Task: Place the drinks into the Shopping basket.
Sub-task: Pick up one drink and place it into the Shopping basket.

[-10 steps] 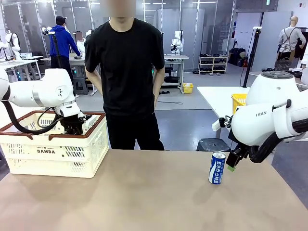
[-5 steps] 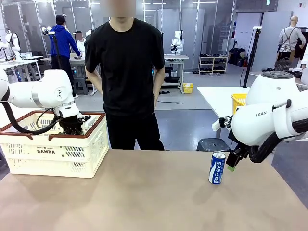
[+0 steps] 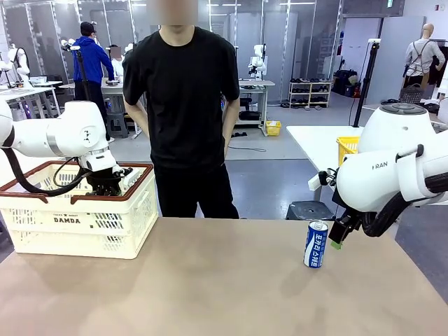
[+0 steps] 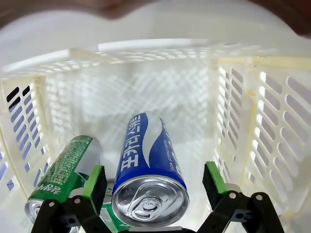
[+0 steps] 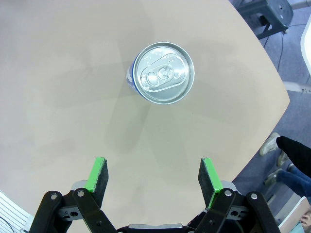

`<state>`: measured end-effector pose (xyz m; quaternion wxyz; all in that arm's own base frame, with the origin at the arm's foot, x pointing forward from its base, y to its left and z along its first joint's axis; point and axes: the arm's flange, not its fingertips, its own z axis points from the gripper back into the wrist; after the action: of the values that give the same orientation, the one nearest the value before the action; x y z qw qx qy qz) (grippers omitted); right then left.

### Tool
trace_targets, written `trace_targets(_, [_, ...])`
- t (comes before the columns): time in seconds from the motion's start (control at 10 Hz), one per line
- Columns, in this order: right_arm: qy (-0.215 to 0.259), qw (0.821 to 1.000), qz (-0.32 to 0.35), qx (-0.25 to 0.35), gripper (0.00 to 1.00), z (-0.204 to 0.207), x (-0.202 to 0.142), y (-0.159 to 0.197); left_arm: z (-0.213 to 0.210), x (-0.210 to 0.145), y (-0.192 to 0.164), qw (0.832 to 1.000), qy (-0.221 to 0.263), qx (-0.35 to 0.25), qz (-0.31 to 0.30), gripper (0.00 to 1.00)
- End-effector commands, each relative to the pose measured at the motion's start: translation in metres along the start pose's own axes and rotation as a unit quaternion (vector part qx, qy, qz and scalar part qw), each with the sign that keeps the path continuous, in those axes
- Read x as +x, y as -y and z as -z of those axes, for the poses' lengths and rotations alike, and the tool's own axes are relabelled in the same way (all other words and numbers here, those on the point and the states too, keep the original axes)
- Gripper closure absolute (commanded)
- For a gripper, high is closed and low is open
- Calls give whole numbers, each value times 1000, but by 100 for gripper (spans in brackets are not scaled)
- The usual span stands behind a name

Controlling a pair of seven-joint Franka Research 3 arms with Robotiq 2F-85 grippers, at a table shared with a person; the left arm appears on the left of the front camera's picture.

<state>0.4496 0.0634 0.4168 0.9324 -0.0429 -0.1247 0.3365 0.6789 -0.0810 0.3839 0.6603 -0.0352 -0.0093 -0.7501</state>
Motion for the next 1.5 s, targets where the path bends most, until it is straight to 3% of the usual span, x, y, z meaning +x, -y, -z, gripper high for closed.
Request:
trace_targets(0.0, [0, 1000, 1, 0, 7, 0, 0, 0, 1, -1, 1, 1000, 0, -3, 2, 0])
trace_targets(0.4, [0, 1000, 1, 0, 7, 0, 0, 0, 0, 0, 0, 1000, 0, 0, 0, 0])
trace_targets(0.9, [0, 1000, 1, 0, 7, 0, 0, 0, -56, 9, 17, 998, -44, 44, 8, 0])
trace_targets(1.2, [0, 1000, 1, 0, 7, 0, 0, 0, -108, 6, 45, 993, -56, 103, -1, 0])
trace_targets(1.4, [0, 1000, 1, 0, 7, 0, 0, 0, -134, 8, 85, 989, -43, 145, 0, 0])
